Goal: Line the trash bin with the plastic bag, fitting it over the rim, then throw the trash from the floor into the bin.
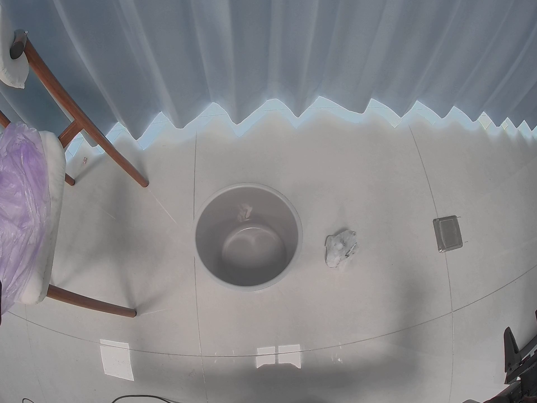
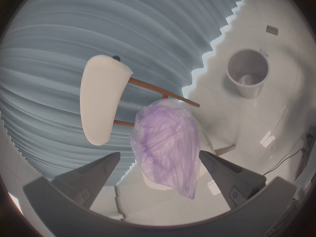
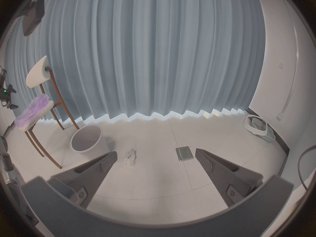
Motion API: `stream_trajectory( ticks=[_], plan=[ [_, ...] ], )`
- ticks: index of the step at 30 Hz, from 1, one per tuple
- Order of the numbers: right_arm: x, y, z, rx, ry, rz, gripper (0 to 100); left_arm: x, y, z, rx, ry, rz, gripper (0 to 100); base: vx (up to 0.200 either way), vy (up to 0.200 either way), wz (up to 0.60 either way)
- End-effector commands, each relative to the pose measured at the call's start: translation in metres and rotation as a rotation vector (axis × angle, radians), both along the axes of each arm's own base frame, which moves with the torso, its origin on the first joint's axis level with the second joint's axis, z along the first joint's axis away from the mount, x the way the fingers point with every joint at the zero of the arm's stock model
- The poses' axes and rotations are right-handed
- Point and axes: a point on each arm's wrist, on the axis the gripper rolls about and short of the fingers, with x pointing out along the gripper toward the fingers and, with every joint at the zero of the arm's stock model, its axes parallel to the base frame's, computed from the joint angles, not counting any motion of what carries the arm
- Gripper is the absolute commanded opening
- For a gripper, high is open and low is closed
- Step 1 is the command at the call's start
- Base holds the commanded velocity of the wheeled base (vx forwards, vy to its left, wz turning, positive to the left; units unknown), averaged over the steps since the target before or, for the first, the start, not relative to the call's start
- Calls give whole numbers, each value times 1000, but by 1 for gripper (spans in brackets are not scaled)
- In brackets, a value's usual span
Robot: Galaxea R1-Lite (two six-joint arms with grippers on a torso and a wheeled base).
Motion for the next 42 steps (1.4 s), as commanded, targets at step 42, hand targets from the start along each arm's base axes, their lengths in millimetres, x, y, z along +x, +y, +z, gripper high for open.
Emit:
stream_trajectory(
  ticks=[42],
  plan=[
    [0, 0, -5, 0, 2, 1, 100, 147, -1, -25, -95, 237, -4, 100, 0, 0, 0]
  ],
)
